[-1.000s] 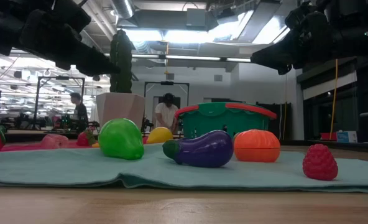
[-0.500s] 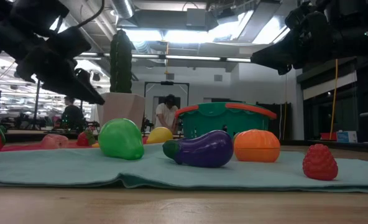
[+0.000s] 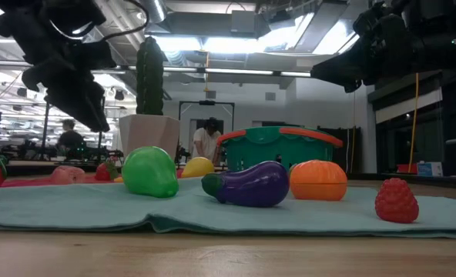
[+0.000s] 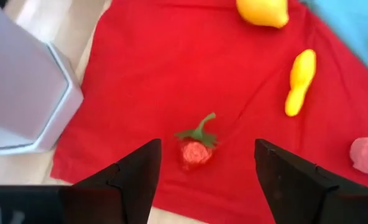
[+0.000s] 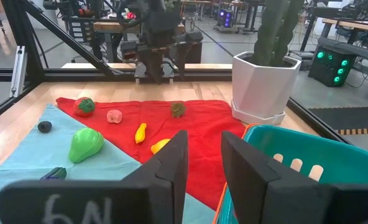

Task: Pick and placing Produce into tupperware
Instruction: Put the top red strawberry into the blue basket

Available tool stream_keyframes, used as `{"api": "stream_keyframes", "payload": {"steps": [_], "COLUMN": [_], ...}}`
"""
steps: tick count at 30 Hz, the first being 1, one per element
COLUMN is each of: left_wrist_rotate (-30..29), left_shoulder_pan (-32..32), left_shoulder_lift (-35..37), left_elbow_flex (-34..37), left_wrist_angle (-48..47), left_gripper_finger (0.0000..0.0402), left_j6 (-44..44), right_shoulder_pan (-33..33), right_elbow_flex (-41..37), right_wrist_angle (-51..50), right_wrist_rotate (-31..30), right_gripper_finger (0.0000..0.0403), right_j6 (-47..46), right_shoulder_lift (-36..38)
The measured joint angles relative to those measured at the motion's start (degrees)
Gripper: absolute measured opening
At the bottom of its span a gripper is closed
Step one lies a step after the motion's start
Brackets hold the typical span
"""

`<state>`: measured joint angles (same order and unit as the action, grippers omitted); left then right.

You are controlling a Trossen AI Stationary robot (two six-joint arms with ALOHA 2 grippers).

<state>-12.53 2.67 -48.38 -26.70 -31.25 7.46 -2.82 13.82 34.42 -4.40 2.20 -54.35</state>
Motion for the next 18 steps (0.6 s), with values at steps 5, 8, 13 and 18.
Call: {"api": "stream_keyframes", "payload": {"steps": [5,8,13,18], "left_wrist_rotate": [0.22,0.22,0.24,0.24], "left_shoulder_pan": [2.03,2.7,2.96,2.96], "left_shoulder_lift": [-1.73,-4.13,-7.8,-10.73], "left_elbow_flex": [0.0,0.0,0.0,0.0], "left_wrist_angle": [0.2,0.21,1.19,2.22], "left_gripper_finger": [0.0231,0.0222,0.0214,0.0212], "left_j6": [-0.07,-0.37,-0.5,-0.52], "right_shoulder_pan": [-0.01,0.01,0.0,-0.01], "right_elbow_flex": [0.0,0.0,0.0,0.0], "right_wrist_angle": [0.02,0.02,0.02,0.02], "right_wrist_rotate": [0.0,0.0,-0.02,-0.02], "right_gripper_finger": [0.0098,0.0098,0.0098,0.0098], "right_j6": [0.02,0.13,1.27,1.31], "right_shoulder_lift": [0.0,0.0,0.0,0.0]}}
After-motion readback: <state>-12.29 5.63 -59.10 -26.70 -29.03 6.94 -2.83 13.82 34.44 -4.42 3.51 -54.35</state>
